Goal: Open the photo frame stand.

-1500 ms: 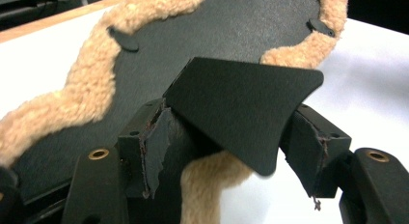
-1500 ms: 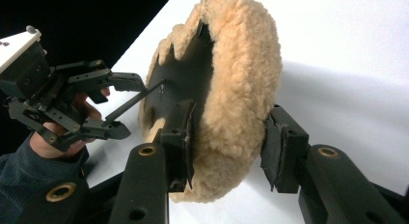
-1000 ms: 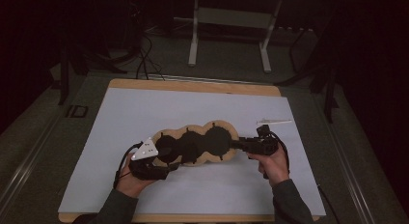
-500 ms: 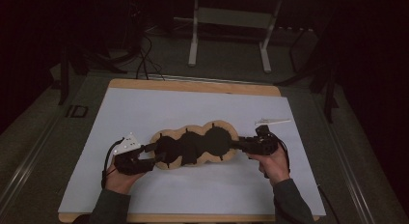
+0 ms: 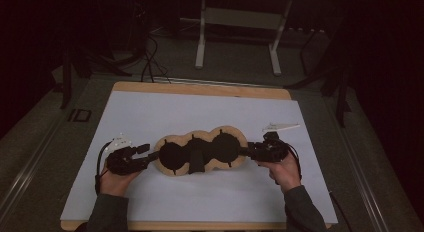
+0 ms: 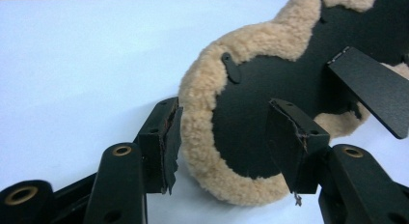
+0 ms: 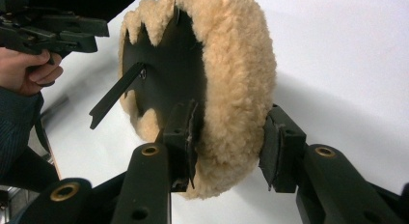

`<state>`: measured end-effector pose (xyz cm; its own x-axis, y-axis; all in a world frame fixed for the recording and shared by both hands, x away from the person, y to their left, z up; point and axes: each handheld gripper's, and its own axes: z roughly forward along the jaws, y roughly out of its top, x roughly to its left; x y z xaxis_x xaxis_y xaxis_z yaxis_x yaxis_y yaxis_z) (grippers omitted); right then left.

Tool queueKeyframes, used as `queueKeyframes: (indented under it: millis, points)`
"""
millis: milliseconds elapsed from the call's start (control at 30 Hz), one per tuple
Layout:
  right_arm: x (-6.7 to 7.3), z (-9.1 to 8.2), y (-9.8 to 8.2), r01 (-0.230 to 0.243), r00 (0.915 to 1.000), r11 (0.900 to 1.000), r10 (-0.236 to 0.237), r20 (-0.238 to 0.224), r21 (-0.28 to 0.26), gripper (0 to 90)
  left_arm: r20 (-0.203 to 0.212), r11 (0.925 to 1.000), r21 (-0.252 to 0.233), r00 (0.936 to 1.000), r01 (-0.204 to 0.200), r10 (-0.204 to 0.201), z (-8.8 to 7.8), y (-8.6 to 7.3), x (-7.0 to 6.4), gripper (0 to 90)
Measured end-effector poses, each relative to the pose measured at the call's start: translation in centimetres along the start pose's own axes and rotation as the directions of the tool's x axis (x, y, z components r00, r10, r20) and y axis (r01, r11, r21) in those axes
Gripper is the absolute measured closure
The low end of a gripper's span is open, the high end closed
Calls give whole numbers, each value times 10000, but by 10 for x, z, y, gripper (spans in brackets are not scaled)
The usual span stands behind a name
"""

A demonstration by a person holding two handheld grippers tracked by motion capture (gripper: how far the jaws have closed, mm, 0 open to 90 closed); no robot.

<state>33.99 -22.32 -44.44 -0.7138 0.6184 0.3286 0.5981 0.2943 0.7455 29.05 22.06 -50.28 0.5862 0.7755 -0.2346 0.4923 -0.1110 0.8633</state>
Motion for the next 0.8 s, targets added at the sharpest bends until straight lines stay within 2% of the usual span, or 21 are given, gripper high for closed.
queueKeyframes:
  millis: [167, 367, 467, 667, 800]
  points:
    - [1, 0, -1, 186, 9998, 9998, -187, 99, 81, 603, -78, 10000, -52, 10000, 22, -23, 1, -1, 3, 421]
    - [0, 1, -2, 372, 9992, 9993, -373, 157, 90, 602, 37, 9991, -241, 9994, 338, -337, 1, -2, 13, 396]
    - [0, 1, -3, 419, 9988, 9990, -422, 241, 135, 601, 238, 9982, -325, 9985, 495, -487, 2, -3, 16, 396]
    - [0, 2, -5, 668, 9971, 9975, -677, 359, 248, 599, 401, 9995, -189, 9989, 236, -229, 5, -2, 13, 390]
    - [-1, 2, -6, 701, 9967, 9972, -710, 390, 247, 598, 333, 9998, -37, 9992, 211, -210, 6, -2, 13, 375]
